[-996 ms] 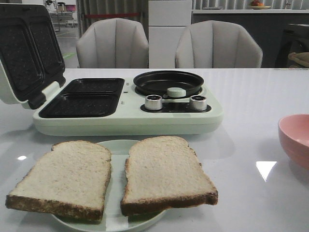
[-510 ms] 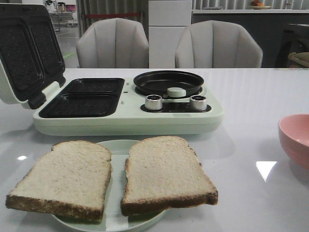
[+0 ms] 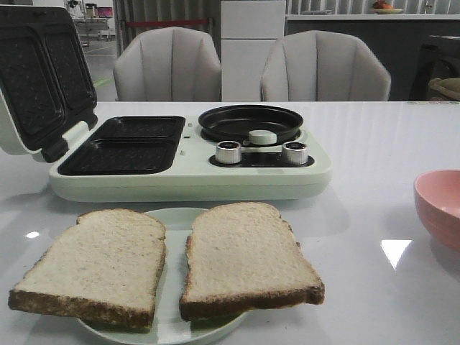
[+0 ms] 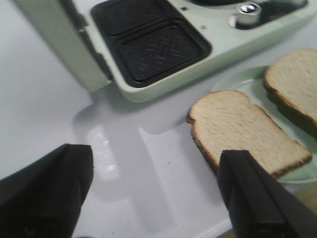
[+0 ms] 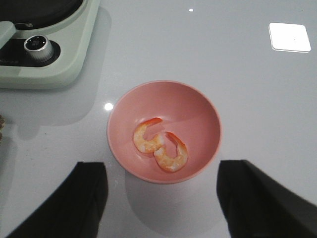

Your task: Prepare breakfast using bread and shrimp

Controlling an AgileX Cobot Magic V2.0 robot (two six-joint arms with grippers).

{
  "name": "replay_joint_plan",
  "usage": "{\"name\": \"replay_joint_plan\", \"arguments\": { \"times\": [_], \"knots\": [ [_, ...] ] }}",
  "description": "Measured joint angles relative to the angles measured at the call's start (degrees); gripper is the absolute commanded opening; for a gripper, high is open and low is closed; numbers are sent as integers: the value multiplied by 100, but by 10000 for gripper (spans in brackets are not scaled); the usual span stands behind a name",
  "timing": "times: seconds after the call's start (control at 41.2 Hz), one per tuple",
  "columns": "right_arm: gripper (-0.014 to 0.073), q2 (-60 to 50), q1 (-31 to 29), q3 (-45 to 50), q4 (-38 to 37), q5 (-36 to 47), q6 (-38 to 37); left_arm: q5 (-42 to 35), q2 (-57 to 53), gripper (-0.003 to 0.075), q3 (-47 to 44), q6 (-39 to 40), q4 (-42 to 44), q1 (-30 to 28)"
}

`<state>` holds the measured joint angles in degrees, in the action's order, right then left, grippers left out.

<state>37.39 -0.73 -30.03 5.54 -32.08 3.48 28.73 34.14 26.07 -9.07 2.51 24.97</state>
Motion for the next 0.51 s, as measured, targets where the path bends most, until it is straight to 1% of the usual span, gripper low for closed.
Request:
{"name": "replay_joint_plan", "arguments": {
  "times": [0.146,0.316,0.413,0.51],
  "knots": [
    [571,0,0,0,0,13,0,201,293,571,0,-134,826,1210],
    [571,0,0,0,0,27,0,588,869,571,0,-156,1944,2452],
    [571,0,0,0,0,30,0,781,1390,571,0,-80,2535,2951],
    [571,0,0,0,0,30,0,771,1955,571,0,262,3126,3244]
  ]
}}
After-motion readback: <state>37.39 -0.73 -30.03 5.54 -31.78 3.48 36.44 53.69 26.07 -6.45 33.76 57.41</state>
